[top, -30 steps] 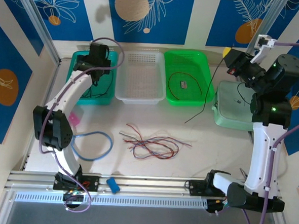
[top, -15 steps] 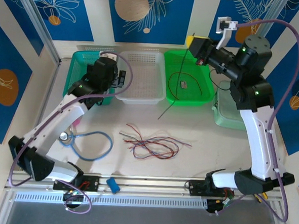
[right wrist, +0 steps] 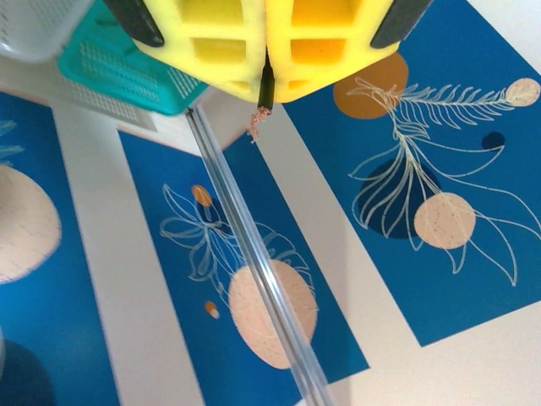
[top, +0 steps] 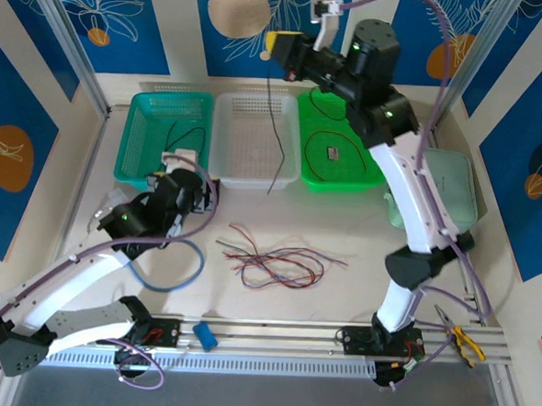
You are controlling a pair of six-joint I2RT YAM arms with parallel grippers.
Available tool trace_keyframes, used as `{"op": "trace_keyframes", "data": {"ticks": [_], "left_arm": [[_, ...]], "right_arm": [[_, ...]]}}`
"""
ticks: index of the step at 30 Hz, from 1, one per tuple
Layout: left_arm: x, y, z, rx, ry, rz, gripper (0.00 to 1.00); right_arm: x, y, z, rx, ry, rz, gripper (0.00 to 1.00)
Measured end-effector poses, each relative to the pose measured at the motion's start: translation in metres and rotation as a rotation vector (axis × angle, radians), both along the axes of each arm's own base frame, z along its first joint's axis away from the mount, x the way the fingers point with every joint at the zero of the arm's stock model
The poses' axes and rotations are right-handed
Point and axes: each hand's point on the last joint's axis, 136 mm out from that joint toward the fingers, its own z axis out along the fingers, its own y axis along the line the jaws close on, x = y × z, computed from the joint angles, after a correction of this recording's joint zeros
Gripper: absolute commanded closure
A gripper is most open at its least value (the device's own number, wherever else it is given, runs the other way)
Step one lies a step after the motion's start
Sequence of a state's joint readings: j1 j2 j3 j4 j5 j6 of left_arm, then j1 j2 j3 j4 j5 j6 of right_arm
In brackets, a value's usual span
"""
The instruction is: Untangle the cables
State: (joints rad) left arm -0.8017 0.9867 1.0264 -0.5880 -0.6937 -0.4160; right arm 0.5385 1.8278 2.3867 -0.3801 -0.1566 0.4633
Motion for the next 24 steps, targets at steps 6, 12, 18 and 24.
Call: {"op": "trace_keyframes", "data": {"ticks": [6, 12, 18, 24], "left_arm": [[-0.019, -0.002, -0.012, -0.039, 0.004, -0.016, 0.01], [-0.032, 0.015, -0.001, -0.127, -0.04, 0.014, 0.01], [-0.04, 0.024, -0.007, -0.144, -0.024, 0.034, 0.01], [-0.044, 0.028, -0.007, -0.165, -0.024, 0.043, 0.01]], "right_arm": [[0.037, 0.04, 0.011, 0.091, -0.078, 0.04, 1.0], [0.065, 0.069, -0.009, 0.198, -0.054, 0.091, 1.0], [0.089, 0.104, -0.03, 0.348, -0.083, 0.127, 1.0], [0.115, 0.146, -0.107, 0.32, 0.059, 0.145, 1.0]]}}
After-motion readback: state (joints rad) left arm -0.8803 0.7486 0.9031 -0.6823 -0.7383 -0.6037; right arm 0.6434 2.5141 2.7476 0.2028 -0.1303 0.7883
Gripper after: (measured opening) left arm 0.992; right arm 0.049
